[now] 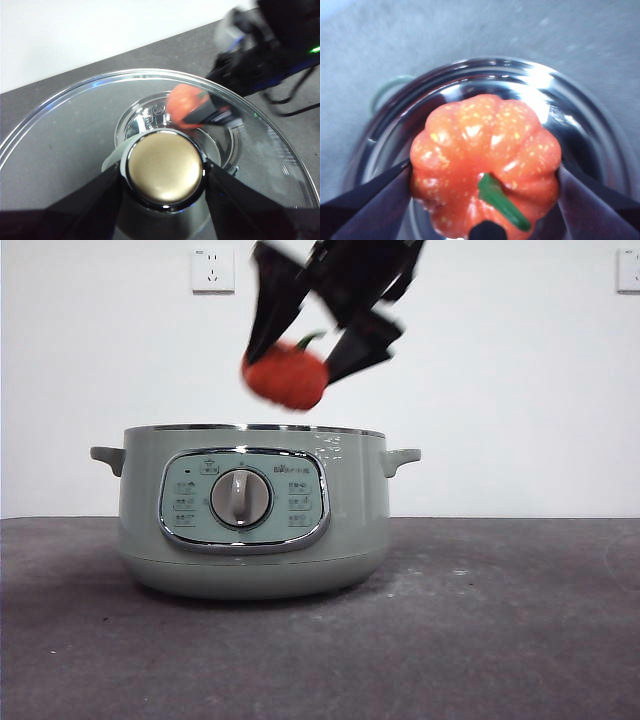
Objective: Pick up the pumpkin,open the lid,put the pumpkin in the pot,close the lid
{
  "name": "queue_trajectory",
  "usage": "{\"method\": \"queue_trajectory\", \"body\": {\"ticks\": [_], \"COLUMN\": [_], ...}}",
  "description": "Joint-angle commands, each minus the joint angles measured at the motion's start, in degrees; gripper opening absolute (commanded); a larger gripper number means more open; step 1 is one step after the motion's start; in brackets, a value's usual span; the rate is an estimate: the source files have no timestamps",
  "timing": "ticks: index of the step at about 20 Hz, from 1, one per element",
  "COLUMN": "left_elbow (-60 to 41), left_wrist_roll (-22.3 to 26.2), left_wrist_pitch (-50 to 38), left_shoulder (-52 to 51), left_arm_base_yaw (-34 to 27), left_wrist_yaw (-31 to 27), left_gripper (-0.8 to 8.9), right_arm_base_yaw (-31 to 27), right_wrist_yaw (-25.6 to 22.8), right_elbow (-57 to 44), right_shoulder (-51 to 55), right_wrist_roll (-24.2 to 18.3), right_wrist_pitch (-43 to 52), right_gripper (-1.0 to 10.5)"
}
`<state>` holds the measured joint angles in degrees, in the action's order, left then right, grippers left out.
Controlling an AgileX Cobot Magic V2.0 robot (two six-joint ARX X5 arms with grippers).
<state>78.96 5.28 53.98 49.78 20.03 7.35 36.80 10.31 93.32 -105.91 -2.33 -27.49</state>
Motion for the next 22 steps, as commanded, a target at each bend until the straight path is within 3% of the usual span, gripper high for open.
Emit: {"method": "queue_trajectory", "body": {"ticks": [1, 3, 15, 16, 19, 22], "left_elbow": [0.3, 0.3, 0.3, 0.3, 0.3, 0.3], "left_wrist_roll": [-0.8, -0.8, -0.8, -0.8, -0.8, -0.8], "left_wrist_pitch": [-1.8, -0.5, 0.0, 0.0, 0.2, 0.2], "left_shoulder": [-1.4, -2.1, -2.4, -2.4, -2.4, -2.4], "left_arm_base_yaw": [-0.1, -0.1, -0.1, -0.1, -0.1, -0.1], "left_wrist_yaw": [0.0, 0.0, 0.2, 0.2, 0.2, 0.3], "left_gripper": [-0.08, -0.08, -0.08, -0.08, -0.08, -0.09], "right_arm_base_yaw": [0.8, 1.2, 2.5, 2.5, 2.7, 2.9], "right_wrist_yaw": [-0.5, -3.3, -4.3, -4.3, -4.4, -4.5], "right_elbow": [2.8, 3.3, 3.3, 3.3, 3.3, 3.3], "right_shoulder": [-5.2, -8.2, -14.4, -14.4, -14.4, -14.4], "right_wrist_roll": [-2.2, -3.8, -6.8, -6.9, -7.6, -7.5], "right_wrist_pitch": [0.0, 0.4, -2.1, -3.0, -3.9, -4.8], "right_gripper": [-0.1, -0.1, -0.1, 0.5, 6.2, 6.3]}}
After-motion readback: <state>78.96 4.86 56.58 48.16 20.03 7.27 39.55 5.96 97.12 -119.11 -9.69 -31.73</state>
